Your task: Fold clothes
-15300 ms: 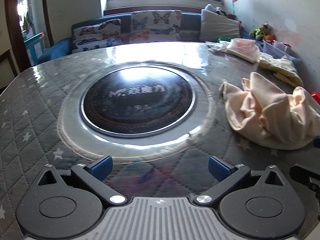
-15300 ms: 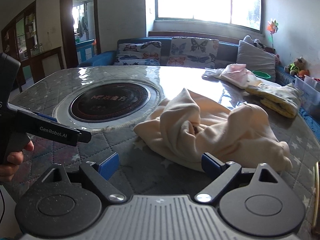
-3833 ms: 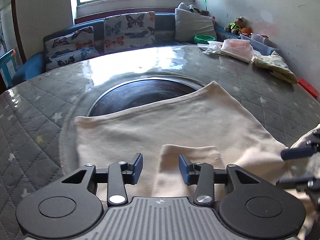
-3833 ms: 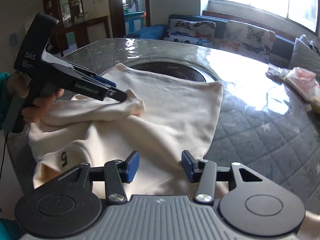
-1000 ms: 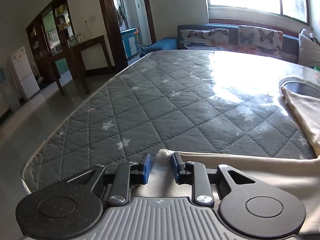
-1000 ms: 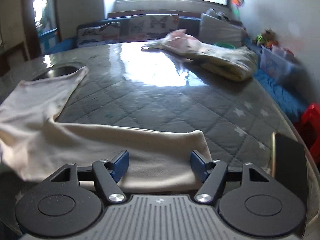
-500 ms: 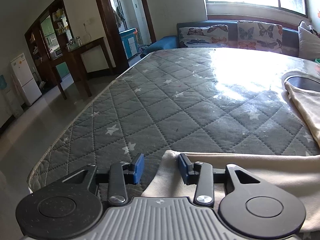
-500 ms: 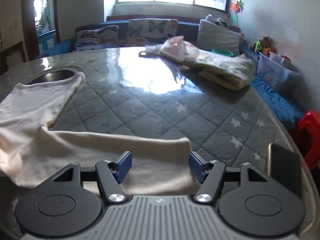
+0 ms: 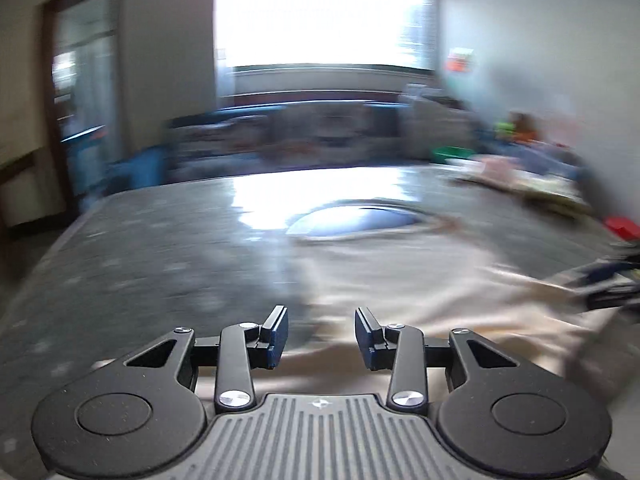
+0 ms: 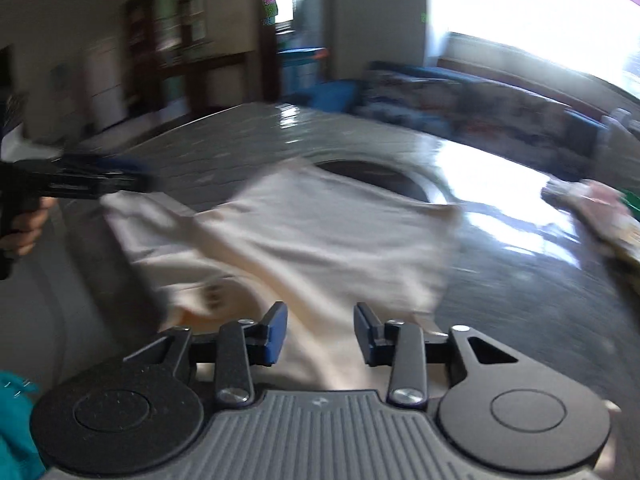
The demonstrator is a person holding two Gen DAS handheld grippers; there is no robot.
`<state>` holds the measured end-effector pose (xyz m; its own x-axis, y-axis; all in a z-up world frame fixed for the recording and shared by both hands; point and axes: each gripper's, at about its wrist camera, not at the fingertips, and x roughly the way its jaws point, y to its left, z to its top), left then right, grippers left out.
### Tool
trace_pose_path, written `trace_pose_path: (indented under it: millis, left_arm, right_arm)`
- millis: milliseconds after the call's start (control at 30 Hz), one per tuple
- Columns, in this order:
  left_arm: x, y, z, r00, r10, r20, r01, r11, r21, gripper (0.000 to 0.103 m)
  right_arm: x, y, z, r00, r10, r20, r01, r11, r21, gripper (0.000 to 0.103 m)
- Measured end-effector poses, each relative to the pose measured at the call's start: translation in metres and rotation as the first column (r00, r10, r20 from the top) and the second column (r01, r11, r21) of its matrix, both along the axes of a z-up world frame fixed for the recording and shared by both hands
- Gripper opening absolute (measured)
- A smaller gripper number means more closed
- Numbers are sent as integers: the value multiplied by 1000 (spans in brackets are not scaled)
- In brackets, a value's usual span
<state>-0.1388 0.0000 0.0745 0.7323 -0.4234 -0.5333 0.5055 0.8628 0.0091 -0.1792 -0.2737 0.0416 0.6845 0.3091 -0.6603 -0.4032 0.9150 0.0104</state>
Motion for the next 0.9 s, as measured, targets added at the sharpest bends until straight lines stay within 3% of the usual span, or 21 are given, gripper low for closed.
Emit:
trace_pose_path:
  millis: [100, 233, 600, 767, 900]
  left_arm:
    - [-17, -30, -6, 991, -136, 3, 136, 991, 15, 40]
    - [-27, -53, -19, 969, -247, -26, 248, 967, 50, 40]
    - [-32, -73, -50, 955, -293, -50, 297, 933, 201, 38]
    - [-40, -78, -55, 945, -325, -22, 320, 913, 253, 14]
    - [-40, -75, -56, 949, -316, -14, 309, 917, 251, 8]
  right_arm:
    - [1, 30, -8, 996, 86, -27, -87, 996, -21, 33]
    - [1, 49, -23, 990, 122, -68, -126, 990, -56, 32]
    - [-6, 51, -42, 989, 106, -108, -118, 987, -112, 21]
    - [-8, 56, -42, 990, 120, -77, -130, 981, -145, 15]
    - [-10, 53, -39, 992, 118, -52, -124, 983, -135, 6]
